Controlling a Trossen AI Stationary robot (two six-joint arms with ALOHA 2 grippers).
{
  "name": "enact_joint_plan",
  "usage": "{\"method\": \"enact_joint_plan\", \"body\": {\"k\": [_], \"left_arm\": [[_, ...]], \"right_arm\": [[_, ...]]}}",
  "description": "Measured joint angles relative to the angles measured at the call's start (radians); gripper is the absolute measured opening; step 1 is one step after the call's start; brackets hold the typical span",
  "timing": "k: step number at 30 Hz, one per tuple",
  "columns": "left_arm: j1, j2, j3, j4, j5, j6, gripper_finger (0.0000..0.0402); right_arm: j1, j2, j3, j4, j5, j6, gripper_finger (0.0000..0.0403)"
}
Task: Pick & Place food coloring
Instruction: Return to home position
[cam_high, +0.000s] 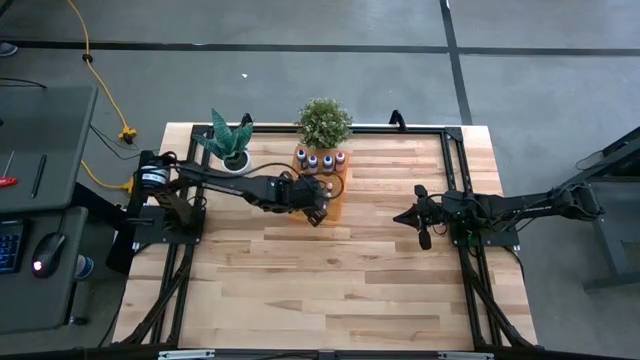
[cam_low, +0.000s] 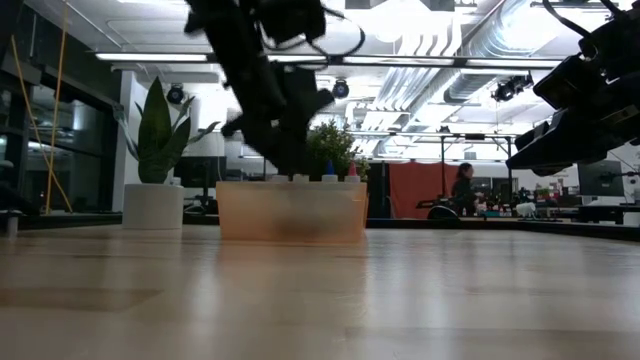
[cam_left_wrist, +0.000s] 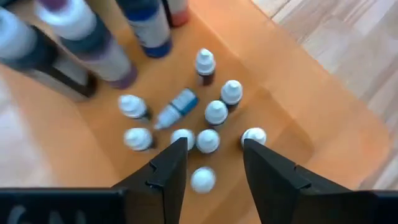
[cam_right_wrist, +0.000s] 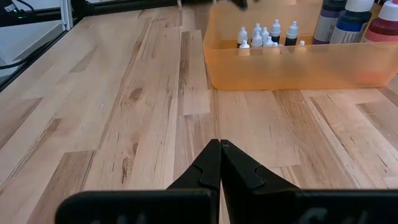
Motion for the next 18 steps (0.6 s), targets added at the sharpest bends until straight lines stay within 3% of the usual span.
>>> {"method": "enact_joint_plan", "body": {"k": [11, 18], "left_arm": [[-0.053, -0.071, 0.335, -0.199, 0.006, 0.189, 0.0150], [-0.109, -0.173, 0.307, -0.212, 0.221, 0.226, 0.0150]], "right_arm": [[0.000, -0.001, 0.000, 0.000, 0.000, 0.000, 0.0000], [0.000, 0.003, 0.000, 0.002, 0.001, 0.000, 0.0000]]}}
